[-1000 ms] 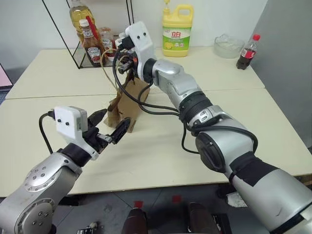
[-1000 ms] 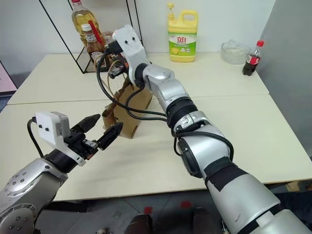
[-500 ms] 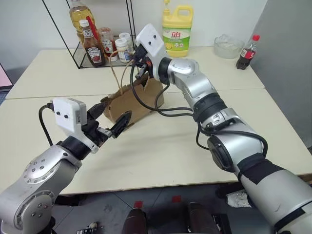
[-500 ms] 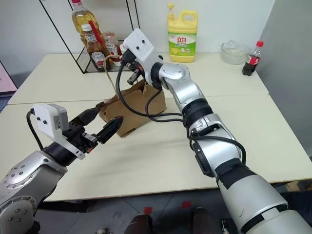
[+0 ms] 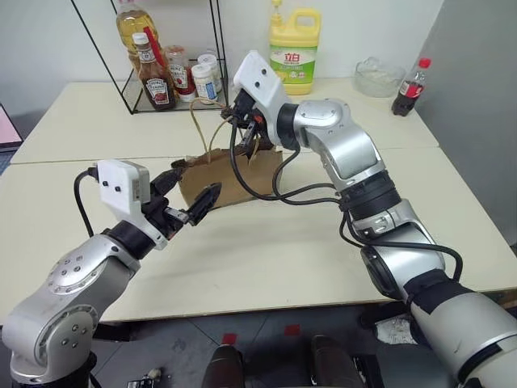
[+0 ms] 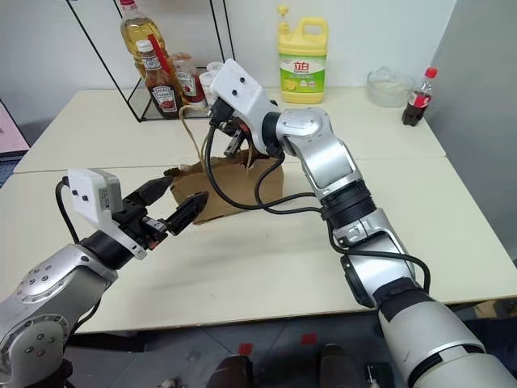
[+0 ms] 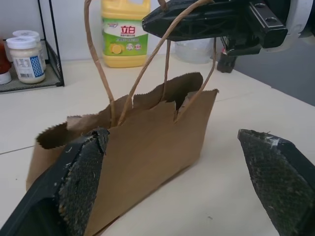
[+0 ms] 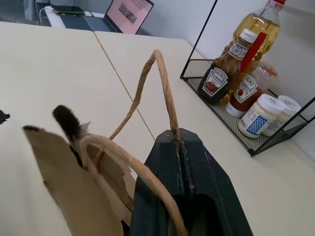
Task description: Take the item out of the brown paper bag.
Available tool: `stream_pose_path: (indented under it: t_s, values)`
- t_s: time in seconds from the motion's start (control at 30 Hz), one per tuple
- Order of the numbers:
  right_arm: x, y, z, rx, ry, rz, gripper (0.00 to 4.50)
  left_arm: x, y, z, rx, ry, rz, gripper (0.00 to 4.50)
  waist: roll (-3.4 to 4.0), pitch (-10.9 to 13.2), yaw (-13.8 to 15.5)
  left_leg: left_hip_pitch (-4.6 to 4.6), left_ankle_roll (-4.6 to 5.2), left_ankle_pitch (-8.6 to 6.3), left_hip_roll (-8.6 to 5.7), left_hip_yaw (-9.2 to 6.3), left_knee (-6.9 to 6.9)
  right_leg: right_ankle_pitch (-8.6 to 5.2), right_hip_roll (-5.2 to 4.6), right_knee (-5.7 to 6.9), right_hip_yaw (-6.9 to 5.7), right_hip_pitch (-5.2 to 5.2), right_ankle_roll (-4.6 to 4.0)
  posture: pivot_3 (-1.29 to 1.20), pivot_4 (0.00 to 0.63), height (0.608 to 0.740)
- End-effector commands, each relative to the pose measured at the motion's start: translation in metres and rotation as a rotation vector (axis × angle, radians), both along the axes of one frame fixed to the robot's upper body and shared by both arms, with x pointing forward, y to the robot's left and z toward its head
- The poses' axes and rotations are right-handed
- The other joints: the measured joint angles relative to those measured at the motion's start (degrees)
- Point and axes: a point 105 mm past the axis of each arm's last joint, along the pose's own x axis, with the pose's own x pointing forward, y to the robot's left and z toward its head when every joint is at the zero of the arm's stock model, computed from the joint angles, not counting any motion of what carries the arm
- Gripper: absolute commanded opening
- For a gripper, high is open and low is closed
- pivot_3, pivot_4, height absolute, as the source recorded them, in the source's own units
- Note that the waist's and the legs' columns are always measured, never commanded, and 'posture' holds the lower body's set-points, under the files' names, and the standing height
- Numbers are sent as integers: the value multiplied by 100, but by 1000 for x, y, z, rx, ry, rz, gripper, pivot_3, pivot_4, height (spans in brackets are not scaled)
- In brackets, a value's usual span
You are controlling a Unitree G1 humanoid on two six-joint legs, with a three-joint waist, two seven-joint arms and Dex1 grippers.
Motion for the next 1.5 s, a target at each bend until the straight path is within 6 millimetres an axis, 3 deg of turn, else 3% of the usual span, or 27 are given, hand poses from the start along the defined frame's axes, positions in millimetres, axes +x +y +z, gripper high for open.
stream_pose_path:
  t_s: [0.03, 0.23, 0.4, 0.43, 0.5, 0.73, 0.87, 1.03, 1.2, 1.27, 1.37, 1.5]
  values:
    - [-10, 1, 18, 5, -36, 17, 19, 0, -2, 9, 2, -54, -4, 4500, 0, 0, 0, 0, 0, 0, 0, 0, 0, 0, 0, 1, 0, 0, 0, 0, 150, 740]
    - [-12, 1, 4, -12, 36, 12, 19, 0, -1, 9, -1, -59, 4, 4500, 0, 0, -1, 1, 1, -1, 0, 0, 0, 0, 0, 1, 0, 0, 0, 0, 150, 740]
    - [-2, -5, -9, -18, 57, -18, 19, 1, -1, 9, 1, -60, 9, 4500, -1, -1, -1, 1, 1, -1, 0, -1, 0, 0, 0, 2, 0, 0, 0, 0, 150, 740]
    - [-2, -7, -12, -17, 55, -16, 197, 1, -1, 9, 2, -61, 9, 4500, -1, -1, -1, 1, 1, -1, 0, -1, 0, 0, 0, 2, 0, 0, 0, 0, 150, 740]
    - [-1, -9, -15, -12, 52, -12, 632, 1, -1, 10, 7, -62, 9, 4500, -1, -1, -1, 1, 1, -1, 0, -1, 0, 0, 0, 2, 0, 0, 0, 0, 150, 740]
    - [-12, -23, -6, 10, 45, 32, 3146, 5, 5, 13, 69, -48, -23, 4500, -1, -1, 0, 0, 1, -1, 0, -2, 0, 0, 0, 2, -1, 0, 0, 0, 150, 740]
    - [-29, -36, -4, 7, 77, 81, 4459, 6, 12, 18, 112, -17, -101, 4500, -2, 0, 8, 1, 2, -1, 0, -3, 0, 0, 1, 1, -1, 0, 0, 0, 150, 740]
    - [-62, -47, -8, 19, 159, 156, 4459, 13, 33, 23, 167, 53, -187, 4500, -1, 1, 12, 2, 2, -1, 0, -5, -2, -1, 2, 0, -2, 0, 0, 0, 150, 740]
    - [-84, -62, -14, 82, 254, 184, 4459, 32, 64, 50, 198, 53, -206, 4500, -3, 4, 18, 2, 3, -2, 1, -11, -4, -3, 7, 1, -4, -1, -3, 0, 150, 740]
    - [-85, -69, -19, 110, 272, 158, 4459, 44, 74, 60, 204, 35, -202, 4500, -4, 4, 60, 1, 3, -2, 1, -12, -3, -3, 7, 0, -6, -1, -2, 0, 150, 740]
    - [-72, -85, -42, 71, 222, -3, 4459, 70, 83, 62, 299, 8, -186, 4500, -7, 3, 123, 4, 3, -1, 0, -11, -3, -3, 7, 1, -7, 1, -2, 0, 150, 740]
    - [-61, -106, -77, 103, 133, -223, 4459, 124, 75, 74, 378, -100, -95, 4500, -21, 1, 206, -2, 1, 0, -1, -15, 1, -3, 9, -1, -14, 3, -2, 0, 150, 740]
